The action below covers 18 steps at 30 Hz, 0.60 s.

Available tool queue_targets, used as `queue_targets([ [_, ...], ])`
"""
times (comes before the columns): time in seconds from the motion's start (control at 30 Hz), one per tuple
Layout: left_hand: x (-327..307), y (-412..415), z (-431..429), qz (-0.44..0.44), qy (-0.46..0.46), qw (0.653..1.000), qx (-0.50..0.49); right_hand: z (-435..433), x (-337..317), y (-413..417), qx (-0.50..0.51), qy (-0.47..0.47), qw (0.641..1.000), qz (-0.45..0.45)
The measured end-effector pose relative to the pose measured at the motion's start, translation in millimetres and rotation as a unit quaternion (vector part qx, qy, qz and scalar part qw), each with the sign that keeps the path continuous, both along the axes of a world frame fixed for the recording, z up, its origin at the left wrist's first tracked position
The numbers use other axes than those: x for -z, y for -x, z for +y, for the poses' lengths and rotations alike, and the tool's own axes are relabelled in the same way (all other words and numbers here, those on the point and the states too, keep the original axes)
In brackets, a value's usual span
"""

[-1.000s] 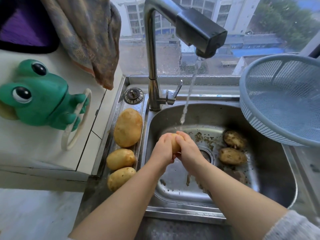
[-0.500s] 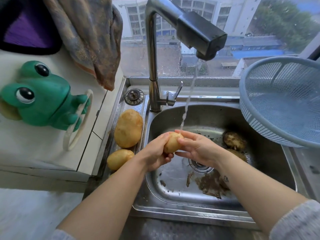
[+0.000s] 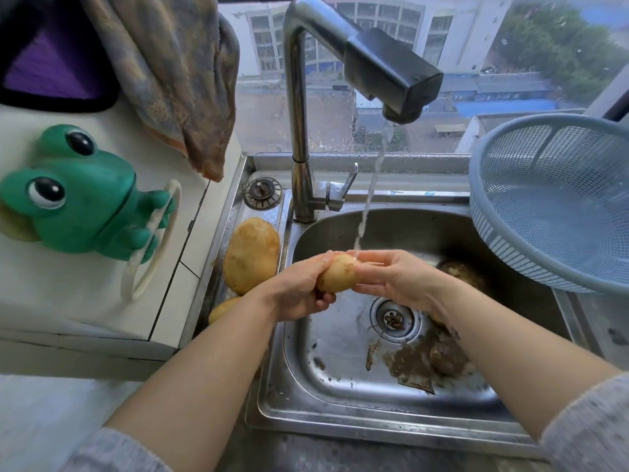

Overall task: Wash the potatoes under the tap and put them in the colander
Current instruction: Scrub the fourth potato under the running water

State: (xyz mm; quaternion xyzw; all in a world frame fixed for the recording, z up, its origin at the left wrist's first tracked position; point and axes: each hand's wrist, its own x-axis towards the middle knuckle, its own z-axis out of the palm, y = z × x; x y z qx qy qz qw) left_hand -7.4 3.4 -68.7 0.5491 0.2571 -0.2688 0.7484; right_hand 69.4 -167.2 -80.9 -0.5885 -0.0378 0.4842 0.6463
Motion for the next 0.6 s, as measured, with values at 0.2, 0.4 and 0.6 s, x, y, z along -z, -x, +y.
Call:
queue_targets([
  [0.2,2.5,-6.4,-4.9,0.002,-0.028,0.999,-0.022,7.7,-4.8,-0.8,0.030,0.069,0.991,-0.113],
  [0.4,0.4,-3.2,-8.6,-0.024,-0.064,0.998,0.007,2.2,-1.0,-0.4,0.054,0.040,0.997,-0.027],
  [0.6,0.2,0.7,-6.5,-0.014,-0.053,0.998,0.002,1.8,-3.1,0.1,0.007,0.049,0.999,-0.019],
])
